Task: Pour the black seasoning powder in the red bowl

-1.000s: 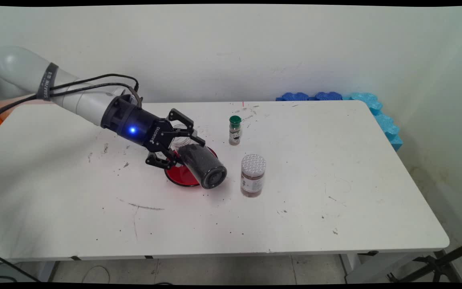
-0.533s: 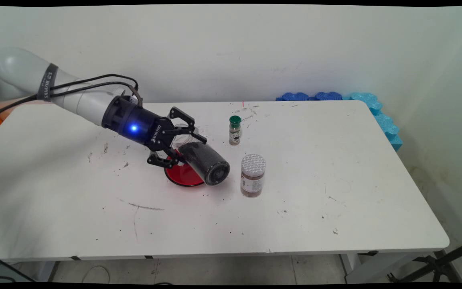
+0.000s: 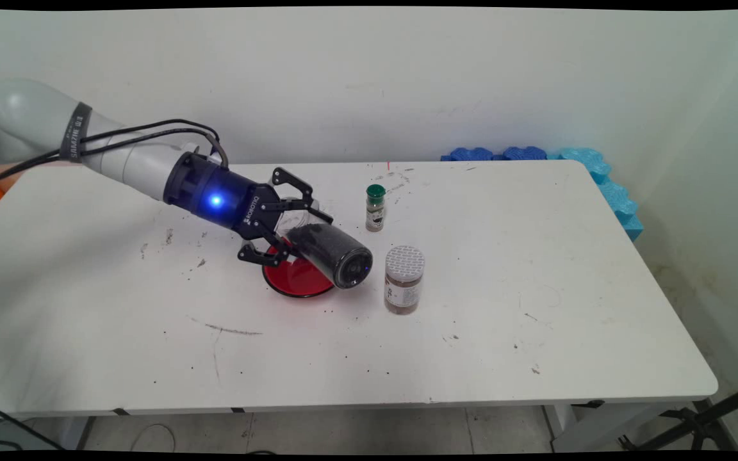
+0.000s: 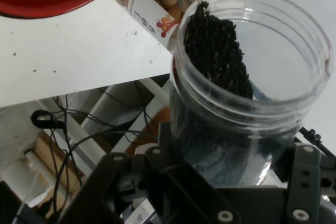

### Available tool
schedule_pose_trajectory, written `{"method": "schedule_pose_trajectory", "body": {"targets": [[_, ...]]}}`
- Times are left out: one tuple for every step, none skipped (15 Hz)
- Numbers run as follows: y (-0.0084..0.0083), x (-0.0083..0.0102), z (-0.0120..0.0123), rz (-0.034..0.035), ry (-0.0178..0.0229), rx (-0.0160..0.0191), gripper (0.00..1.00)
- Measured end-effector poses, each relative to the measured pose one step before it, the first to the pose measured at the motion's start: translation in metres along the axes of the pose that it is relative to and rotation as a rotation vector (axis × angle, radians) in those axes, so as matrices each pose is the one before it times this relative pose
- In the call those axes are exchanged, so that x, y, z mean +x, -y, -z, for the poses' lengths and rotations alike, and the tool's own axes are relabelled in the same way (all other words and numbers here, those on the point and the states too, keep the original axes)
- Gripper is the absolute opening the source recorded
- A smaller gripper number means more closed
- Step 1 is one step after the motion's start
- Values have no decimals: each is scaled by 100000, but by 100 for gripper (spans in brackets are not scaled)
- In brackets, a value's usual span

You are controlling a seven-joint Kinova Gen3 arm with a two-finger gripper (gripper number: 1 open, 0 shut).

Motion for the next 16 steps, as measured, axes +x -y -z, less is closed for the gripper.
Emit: {"method": "schedule_pose_trajectory", "body": {"targets": [[-4, -14, -19, 951, 11, -346, 0], [6, 7, -17, 1156, -54, -366, 0], [6, 8, -15, 1092, -79, -372, 0], [-3, 0, -16, 892, -28, -312, 0], [-4, -1, -26, 1024, 16, -349, 0], [-23, 1, -23, 930, -4, -383, 0], [-18, -9, -18, 798, 18, -336, 0], [-9, -8, -21, 685, 30, -260, 0], [-23, -22, -23, 972, 63, -400, 0], [-19, -27, -31, 1047, 97, -407, 0], [-17, -31, -27, 961, 88, -385, 0], [-9, -23, -21, 756, 63, -301, 0], [-7, -30, -28, 921, 79, -339, 0], [-9, -24, -16, 877, 34, -345, 0], [-2, -18, -17, 719, 22, -260, 0], [-16, -22, -20, 860, 34, -337, 0]]}}
